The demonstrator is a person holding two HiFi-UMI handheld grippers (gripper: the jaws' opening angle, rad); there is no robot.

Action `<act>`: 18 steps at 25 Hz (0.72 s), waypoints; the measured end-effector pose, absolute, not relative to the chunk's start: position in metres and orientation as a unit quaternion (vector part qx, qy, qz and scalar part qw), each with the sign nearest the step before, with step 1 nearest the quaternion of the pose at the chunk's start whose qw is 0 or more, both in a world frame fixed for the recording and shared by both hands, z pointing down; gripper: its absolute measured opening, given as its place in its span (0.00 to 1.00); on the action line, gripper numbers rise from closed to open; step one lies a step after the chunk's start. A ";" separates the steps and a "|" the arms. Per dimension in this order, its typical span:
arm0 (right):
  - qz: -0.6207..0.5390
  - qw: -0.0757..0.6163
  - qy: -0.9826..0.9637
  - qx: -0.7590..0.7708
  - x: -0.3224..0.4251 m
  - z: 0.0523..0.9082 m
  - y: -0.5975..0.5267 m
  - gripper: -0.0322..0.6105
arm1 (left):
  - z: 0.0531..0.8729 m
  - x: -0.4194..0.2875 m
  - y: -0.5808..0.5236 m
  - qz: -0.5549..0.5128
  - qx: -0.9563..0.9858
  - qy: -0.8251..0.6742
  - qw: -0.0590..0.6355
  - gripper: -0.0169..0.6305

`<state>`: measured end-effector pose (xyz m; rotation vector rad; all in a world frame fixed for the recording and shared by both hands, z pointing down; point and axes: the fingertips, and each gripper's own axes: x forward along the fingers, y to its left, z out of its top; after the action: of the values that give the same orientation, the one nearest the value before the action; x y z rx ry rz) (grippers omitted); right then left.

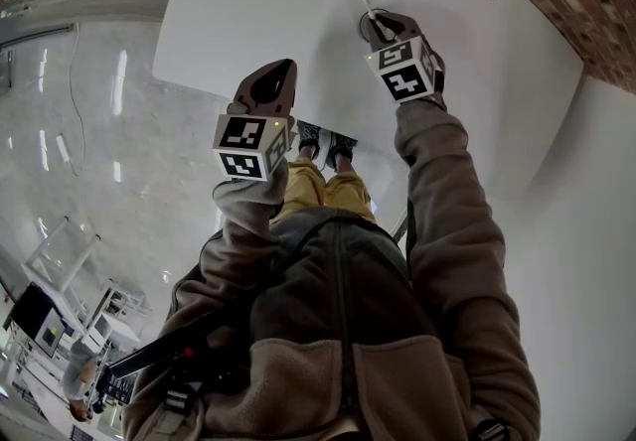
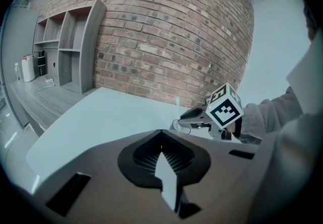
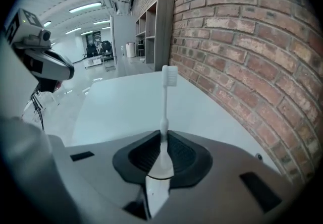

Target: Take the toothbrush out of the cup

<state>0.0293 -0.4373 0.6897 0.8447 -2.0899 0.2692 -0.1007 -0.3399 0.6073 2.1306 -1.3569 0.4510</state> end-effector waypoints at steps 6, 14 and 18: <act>0.111 0.333 -0.848 0.396 0.042 0.605 -0.425 0.12 | 0.565 -0.089 -0.351 0.140 0.814 -0.504 0.251 0.03; 0.105 0.237 -0.837 0.481 0.074 0.483 -0.382 0.12 | 0.469 -0.063 -0.355 0.090 0.847 -0.490 0.184 0.03; 0.110 0.208 -0.826 0.512 0.091 0.443 -0.364 0.12 | 0.429 -0.050 -0.355 0.072 0.860 -0.482 0.151 0.03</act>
<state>0.0906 -0.3640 0.4434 1.4247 -2.2989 0.3063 -0.0497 -0.3554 0.4290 2.4699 -1.3842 0.2055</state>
